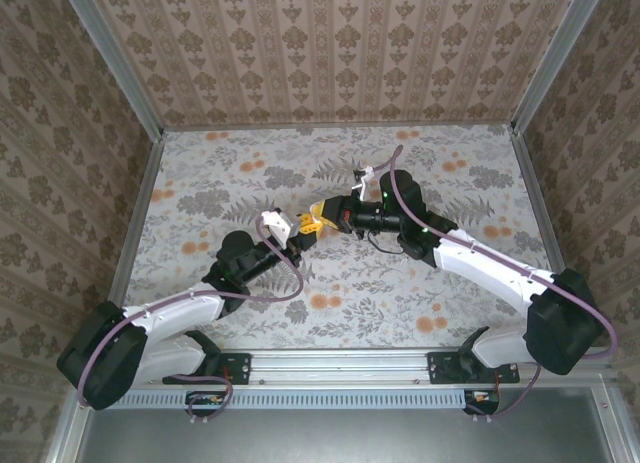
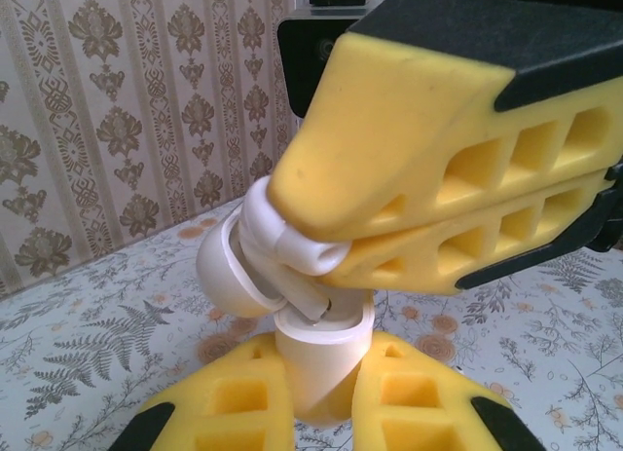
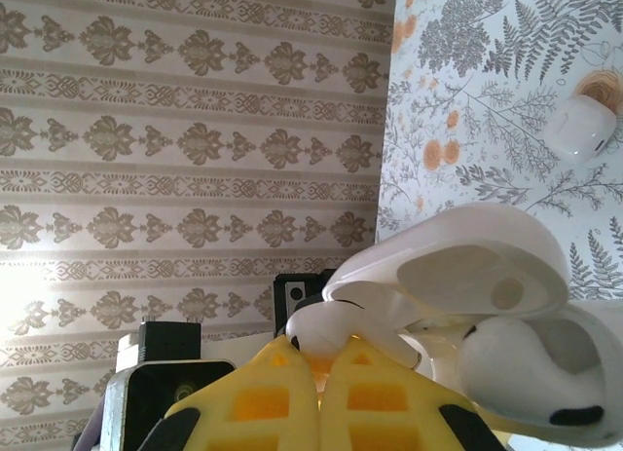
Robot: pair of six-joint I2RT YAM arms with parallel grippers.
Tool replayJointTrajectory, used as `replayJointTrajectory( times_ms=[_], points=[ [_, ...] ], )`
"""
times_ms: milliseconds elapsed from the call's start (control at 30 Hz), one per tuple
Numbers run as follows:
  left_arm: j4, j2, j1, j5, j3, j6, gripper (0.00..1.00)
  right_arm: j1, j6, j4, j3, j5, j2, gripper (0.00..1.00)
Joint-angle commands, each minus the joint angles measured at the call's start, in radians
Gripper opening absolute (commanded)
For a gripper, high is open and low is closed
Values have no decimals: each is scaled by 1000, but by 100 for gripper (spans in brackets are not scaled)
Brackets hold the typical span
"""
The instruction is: Insert the wireless bluetooth earbuds into the charging case
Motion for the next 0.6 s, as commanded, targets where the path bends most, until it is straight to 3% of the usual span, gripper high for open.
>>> replayJointTrajectory(
  times_ms=[0,567],
  points=[
    [60,10,-10,-9,-2,-17,0,11,29,42,-12,-4,5,5],
    [80,10,-9,-25,10,-32,0,19,12,26,-64,19,-5,4]
  ],
)
